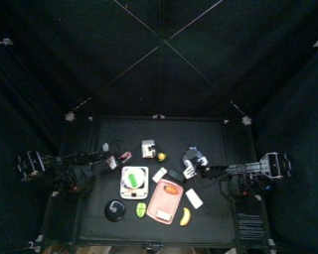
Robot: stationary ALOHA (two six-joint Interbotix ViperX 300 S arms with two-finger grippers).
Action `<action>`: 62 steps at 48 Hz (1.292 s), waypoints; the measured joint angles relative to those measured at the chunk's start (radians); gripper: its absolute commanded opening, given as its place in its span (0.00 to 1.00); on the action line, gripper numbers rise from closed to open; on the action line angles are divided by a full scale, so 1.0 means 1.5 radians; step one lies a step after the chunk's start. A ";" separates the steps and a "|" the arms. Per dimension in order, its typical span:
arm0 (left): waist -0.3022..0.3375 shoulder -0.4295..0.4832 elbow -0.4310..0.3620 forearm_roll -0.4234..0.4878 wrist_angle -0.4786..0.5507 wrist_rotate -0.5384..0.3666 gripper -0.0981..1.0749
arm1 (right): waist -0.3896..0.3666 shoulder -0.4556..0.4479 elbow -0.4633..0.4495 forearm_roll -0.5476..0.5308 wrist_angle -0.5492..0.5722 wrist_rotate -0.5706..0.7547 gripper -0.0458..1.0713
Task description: Grab egg sushi
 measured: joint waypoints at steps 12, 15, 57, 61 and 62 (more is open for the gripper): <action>-0.001 -0.058 0.000 -0.009 0.001 -0.001 0.88 | 0.053 -0.029 -0.018 0.020 0.012 -0.001 0.92; -0.011 -0.080 0.000 -0.013 0.000 -0.002 0.88 | 0.081 -0.040 -0.021 0.041 0.014 -0.002 0.92; -0.212 -0.233 0.010 -0.026 0.001 0.002 0.88 | 0.355 0.159 -0.186 0.060 -0.087 -0.003 0.92; -0.214 -0.234 0.010 -0.026 0.001 0.002 0.88 | 0.365 0.208 -0.225 0.047 -0.073 -0.003 0.92; -0.215 -0.234 0.010 -0.026 0.001 0.001 0.88 | 0.368 0.216 -0.233 0.044 -0.066 -0.003 0.92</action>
